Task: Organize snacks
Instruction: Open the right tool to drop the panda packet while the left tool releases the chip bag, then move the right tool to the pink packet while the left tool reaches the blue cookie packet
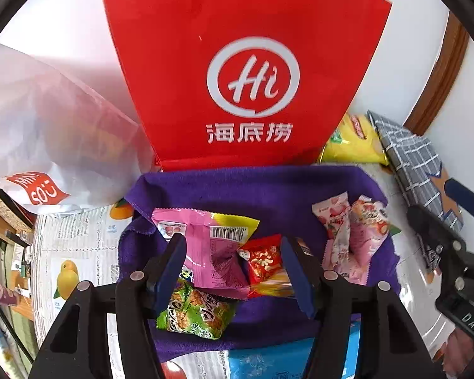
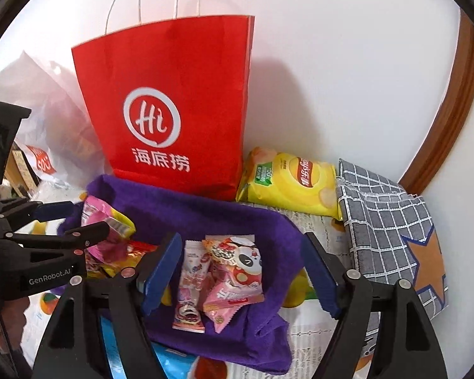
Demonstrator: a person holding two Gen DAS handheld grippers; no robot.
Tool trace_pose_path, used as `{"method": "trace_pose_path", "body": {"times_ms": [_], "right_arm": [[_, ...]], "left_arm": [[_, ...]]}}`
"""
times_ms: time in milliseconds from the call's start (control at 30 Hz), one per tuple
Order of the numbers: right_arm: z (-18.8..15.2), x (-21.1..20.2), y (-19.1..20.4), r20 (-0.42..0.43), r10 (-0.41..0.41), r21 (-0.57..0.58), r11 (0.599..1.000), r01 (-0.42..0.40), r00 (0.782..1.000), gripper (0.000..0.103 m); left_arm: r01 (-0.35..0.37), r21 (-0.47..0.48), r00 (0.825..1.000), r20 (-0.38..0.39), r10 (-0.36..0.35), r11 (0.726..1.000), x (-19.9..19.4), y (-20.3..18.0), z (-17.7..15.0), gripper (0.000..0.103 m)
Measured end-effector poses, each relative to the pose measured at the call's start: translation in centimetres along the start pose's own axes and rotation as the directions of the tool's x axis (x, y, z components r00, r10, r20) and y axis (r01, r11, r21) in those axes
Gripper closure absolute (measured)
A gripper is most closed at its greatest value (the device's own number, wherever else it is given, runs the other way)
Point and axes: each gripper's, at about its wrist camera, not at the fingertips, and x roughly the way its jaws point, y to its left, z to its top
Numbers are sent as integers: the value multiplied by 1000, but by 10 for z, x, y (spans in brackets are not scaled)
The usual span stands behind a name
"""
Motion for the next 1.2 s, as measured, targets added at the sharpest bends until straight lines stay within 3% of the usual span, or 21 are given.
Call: {"method": "trace_pose_path", "body": {"times_ms": [133, 333, 467, 567, 767, 833, 933, 1200], "right_arm": [[2, -8, 4, 37, -52, 0, 999, 52, 998, 22], [-3, -35, 6, 131, 31, 22, 999, -34, 991, 22], [-20, -52, 3, 176, 14, 39, 999, -21, 984, 22], [-34, -55, -5, 106, 23, 53, 998, -29, 994, 22], [-85, -61, -31, -32, -64, 122, 990, 67, 997, 23], [-108, -65, -41, -75, -55, 169, 983, 67, 996, 29], [-134, -69, -46, -101, -53, 197, 978, 72, 993, 38], [-188, -77, -43, -121, -23, 259, 964, 54, 992, 45]], "left_arm": [[11, -14, 999, 39, -10, 1000, -14, 3, 1, 42], [35, -40, 994, 103, -30, 999, -36, 11, 1, 42], [68, -25, 991, 114, -65, 997, -45, 10, 0, 43], [106, -13, 987, 126, -104, 994, -56, 9, -2, 43], [131, 3, 979, 155, -130, 991, -78, 1, -9, 43], [118, 32, 975, 184, -122, 992, -91, 1, -13, 43], [75, -9, 970, 233, -71, 997, -112, 9, -27, 43], [36, -24, 981, 193, -31, 999, -131, 13, -74, 43]]}}
